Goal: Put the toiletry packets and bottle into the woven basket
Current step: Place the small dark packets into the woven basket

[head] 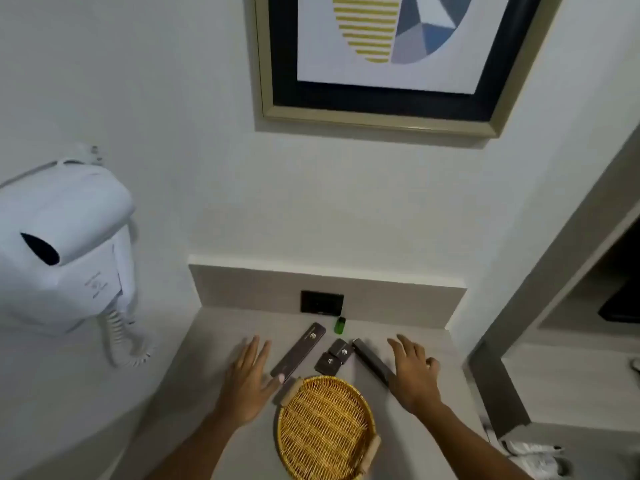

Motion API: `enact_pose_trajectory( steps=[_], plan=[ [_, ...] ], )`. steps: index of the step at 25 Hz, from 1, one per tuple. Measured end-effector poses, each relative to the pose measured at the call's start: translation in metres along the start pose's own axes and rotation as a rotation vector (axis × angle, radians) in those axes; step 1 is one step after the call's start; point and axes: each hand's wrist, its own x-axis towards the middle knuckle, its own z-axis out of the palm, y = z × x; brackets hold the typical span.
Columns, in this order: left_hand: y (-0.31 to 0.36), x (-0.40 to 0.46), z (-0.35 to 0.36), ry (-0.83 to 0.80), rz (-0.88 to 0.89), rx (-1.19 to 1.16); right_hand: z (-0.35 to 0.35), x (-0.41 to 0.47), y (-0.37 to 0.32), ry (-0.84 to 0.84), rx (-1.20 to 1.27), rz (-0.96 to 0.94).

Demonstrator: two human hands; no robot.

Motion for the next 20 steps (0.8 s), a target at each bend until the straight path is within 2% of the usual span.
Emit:
enact_pose_trajectory(
  steps=[3, 6, 10, 13, 16, 18, 20],
  plan=[
    [-0.037, -0.013, 0.043, -0.090, -0.003, 0.051, 0.024, 0.014, -0.004, -0.166, 0.030, -0.080],
    [-0.058, -0.027, 0.079, -0.095, 0.004, 0.153, 0.045, 0.041, -0.013, -0.304, -0.044, -0.296],
    [-0.071, -0.031, 0.119, -0.173, 0.017, 0.163, 0.069, 0.085, -0.038, -0.309, -0.149, -0.530],
    [-0.079, -0.030, 0.137, -0.059, 0.035, 0.188, 0.085, 0.107, -0.054, -0.373, -0.244, -0.675],
    [-0.081, -0.030, 0.142, -0.016, 0.033, 0.134, 0.097, 0.111, -0.063, -0.418, -0.306, -0.716],
    [-0.081, -0.031, 0.141, 0.000, 0.022, 0.144, 0.094, 0.109, -0.070, -0.385, -0.326, -0.712],
    [-0.079, -0.030, 0.139, 0.018, 0.015, 0.138, 0.084, 0.107, -0.074, -0.308, -0.223, -0.685]
  ],
)
